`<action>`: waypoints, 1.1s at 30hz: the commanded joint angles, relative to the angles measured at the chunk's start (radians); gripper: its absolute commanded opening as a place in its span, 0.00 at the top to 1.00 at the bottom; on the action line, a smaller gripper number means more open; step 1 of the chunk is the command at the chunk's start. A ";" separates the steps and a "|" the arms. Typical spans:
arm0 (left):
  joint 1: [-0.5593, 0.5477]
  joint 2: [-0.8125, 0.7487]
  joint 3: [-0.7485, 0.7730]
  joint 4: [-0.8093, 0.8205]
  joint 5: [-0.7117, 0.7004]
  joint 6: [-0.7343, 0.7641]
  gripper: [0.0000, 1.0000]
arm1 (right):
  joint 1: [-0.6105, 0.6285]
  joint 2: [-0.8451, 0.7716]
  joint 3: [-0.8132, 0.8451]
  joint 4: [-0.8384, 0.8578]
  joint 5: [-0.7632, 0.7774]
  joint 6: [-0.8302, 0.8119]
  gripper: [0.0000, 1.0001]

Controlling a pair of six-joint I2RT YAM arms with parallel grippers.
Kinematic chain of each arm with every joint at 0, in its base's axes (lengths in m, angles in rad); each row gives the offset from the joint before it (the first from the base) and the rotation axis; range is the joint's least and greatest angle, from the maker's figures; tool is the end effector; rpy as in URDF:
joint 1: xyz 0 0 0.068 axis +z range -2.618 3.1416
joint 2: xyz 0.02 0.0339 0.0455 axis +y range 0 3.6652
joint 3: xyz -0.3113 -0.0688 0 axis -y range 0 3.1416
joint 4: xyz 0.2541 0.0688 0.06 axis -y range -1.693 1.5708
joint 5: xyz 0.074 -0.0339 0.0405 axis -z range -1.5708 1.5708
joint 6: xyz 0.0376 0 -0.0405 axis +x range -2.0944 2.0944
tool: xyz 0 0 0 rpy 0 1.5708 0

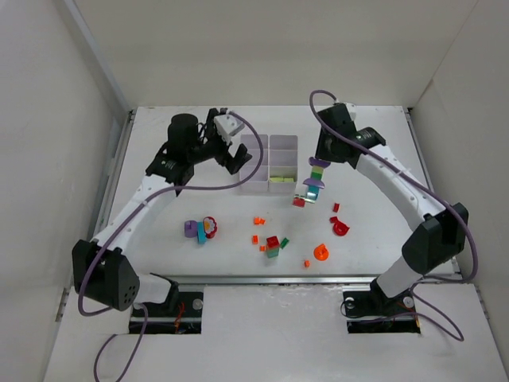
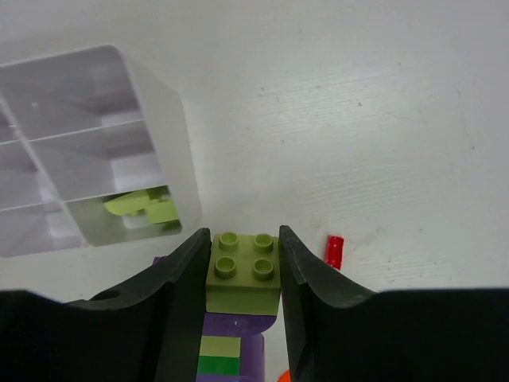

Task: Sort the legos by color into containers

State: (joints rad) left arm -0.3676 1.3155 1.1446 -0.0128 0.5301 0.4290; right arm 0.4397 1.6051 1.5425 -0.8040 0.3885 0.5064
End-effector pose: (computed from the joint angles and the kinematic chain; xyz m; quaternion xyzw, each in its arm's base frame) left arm 0.2793 -0.1279 0.4112 0.4422 0.6191 -0.1824 0.6228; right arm 0.3304 0.1397 0.3857 0.0972 0.9183 -0.0071 0.3838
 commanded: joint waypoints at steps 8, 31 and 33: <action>-0.037 0.091 0.175 0.158 0.422 -0.419 0.00 | 0.154 -0.100 0.100 0.276 0.124 0.024 1.00; -0.047 0.110 0.153 0.163 0.283 -0.506 0.00 | 0.323 -0.043 0.142 0.578 0.063 -0.008 1.00; -0.047 0.110 0.153 0.139 0.261 -0.492 0.00 | 0.332 -0.043 0.133 0.578 0.050 -0.008 1.00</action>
State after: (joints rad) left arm -0.4107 1.4334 1.2755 0.1135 0.8150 -0.0681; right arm 0.7563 1.5681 1.6295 -0.3183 0.4625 0.5011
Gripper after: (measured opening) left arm 0.993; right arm 0.424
